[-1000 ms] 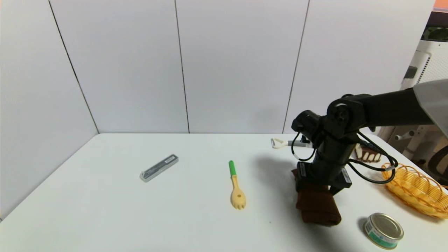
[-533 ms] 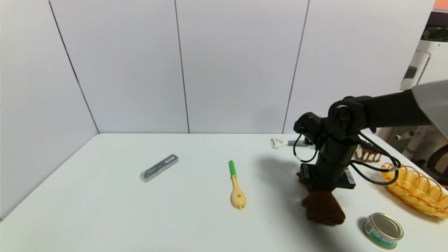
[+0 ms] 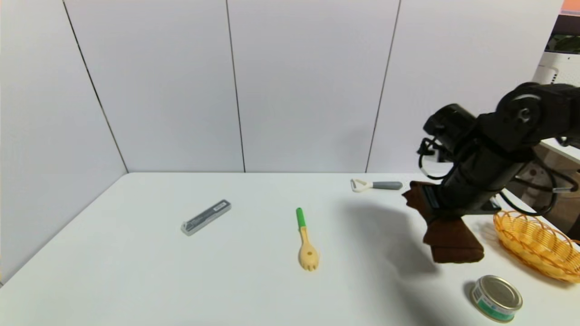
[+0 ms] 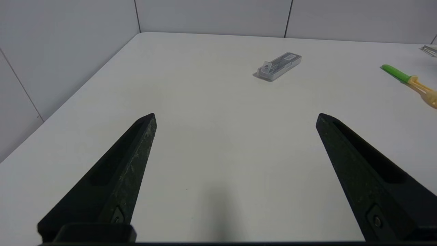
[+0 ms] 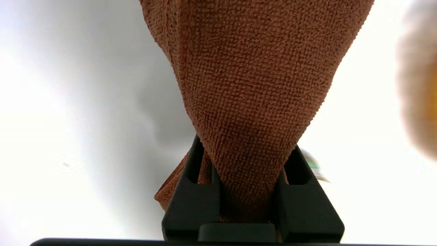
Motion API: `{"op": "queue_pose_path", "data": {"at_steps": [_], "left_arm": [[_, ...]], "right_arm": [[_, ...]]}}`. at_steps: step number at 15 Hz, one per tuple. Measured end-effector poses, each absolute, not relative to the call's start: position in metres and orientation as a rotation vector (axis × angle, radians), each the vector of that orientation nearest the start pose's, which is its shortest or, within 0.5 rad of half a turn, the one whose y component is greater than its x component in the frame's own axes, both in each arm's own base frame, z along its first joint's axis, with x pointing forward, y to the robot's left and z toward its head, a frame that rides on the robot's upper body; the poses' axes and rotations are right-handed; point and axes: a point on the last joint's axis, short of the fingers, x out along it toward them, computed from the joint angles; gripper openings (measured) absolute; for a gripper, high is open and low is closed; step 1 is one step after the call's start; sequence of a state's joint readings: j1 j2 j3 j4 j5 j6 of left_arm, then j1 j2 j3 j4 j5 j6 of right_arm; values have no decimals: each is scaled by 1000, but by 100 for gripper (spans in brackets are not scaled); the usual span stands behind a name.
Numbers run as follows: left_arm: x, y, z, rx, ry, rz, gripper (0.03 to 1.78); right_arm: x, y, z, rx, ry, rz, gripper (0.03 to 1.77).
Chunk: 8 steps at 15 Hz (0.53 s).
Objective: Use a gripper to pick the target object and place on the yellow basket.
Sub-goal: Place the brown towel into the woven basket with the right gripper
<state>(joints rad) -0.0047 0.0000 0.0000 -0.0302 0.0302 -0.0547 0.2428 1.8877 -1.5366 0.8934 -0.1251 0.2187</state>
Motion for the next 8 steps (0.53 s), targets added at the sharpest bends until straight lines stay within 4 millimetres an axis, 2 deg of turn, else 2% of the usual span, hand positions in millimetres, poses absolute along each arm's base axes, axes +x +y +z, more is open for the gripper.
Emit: {"op": "queue_pose_path", "data": {"at_steps": [4,6,8], "left_arm": [[-23,1,79,-55,-31,25,169],[-23,1,79,-55,-31,25,169],[-23,1,79,-55,-31,25,169]], "right_arm": [[283,16,246,-209,1071,20,39],[267,-18,259,-289,1033,18,39],[251,-52,264,-347,1027,34,39]]}}
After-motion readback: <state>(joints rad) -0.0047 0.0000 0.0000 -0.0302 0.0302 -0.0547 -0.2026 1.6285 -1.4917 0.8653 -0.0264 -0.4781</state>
